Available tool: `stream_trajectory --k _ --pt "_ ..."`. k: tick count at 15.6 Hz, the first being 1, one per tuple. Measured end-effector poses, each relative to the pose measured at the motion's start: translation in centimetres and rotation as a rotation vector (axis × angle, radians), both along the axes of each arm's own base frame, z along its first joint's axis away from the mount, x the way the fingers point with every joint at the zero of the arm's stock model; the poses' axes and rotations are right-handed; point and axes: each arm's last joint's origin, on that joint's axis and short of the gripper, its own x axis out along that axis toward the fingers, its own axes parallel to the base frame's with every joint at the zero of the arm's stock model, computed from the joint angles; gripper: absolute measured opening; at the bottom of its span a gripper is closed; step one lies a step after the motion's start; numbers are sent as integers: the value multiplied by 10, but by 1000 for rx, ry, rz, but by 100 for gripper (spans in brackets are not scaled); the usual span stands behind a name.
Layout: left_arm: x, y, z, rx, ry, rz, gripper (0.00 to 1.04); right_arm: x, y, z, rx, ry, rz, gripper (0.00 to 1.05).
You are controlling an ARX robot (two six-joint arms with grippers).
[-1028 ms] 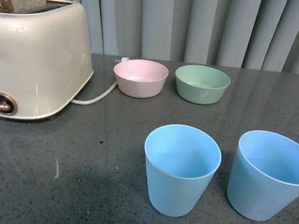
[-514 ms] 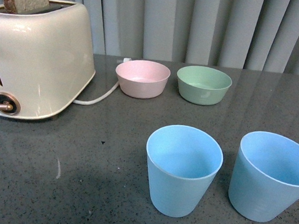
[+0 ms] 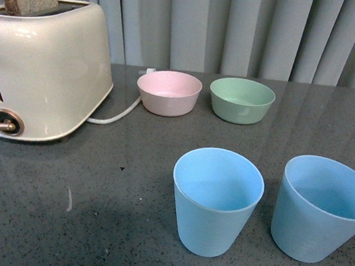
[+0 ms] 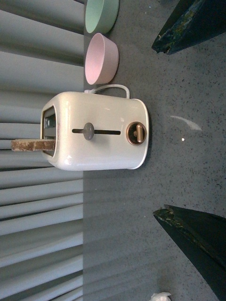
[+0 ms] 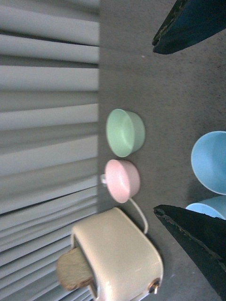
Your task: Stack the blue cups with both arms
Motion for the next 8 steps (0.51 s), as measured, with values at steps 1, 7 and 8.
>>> stream_trajectory --k 1,7,8 --pt "0 0 0 0 0 0 98 16 6 1 -11 88 16 98" --pt "0 0 0 0 0 0 98 78 23 -41 -74 517 41 98" --pt "0 0 0 0 0 0 98 82 25 -46 -84 550 38 98"
